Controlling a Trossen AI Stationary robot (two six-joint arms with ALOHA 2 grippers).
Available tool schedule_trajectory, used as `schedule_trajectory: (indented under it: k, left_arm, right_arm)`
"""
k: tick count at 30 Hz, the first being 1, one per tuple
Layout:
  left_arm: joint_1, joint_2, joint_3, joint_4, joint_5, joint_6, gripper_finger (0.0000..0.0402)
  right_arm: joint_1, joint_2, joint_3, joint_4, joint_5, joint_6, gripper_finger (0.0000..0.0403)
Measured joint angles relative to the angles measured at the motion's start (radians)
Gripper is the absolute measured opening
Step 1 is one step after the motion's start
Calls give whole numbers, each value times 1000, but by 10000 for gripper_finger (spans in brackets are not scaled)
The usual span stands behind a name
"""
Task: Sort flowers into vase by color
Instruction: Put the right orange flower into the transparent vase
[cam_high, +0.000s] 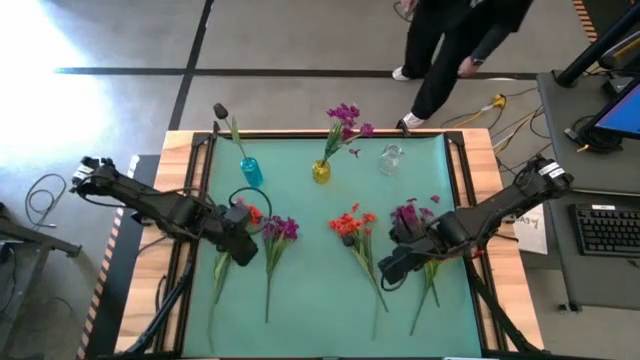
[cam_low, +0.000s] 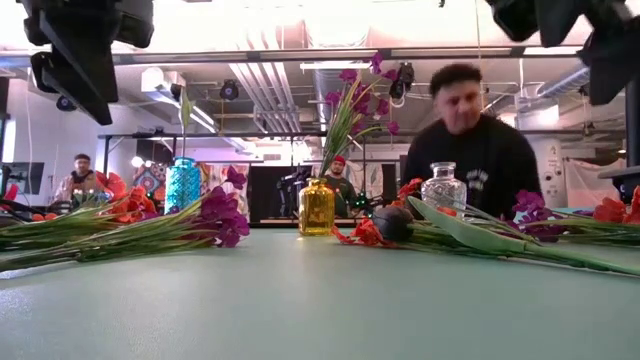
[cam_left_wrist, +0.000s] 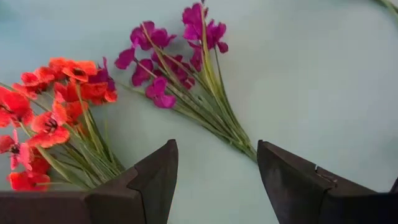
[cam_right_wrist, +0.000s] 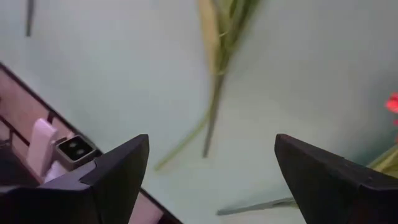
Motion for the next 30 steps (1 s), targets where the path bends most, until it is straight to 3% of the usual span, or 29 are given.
schedule_trajectory:
  k: [5,12,15,20,30]
  left_arm:
    - [-85,24,0,2,-53,-59,206]
    - [-244,43,0,5,-86,-187,206]
    - [-312,59,0,5,-108,-254,206]
    - [-421,111,0,5,-172,-367,206]
    - [-531,278,18,26,-209,-516,206]
  right_arm:
    - [44,70,50,-32,-30,55,341]
    - [92,221,150,-208,-222,60,341]
    - [129,266,187,-306,-252,60,341]
    - [213,298,209,-391,-251,127,340]
    - [372,279,178,-390,-108,441,340]
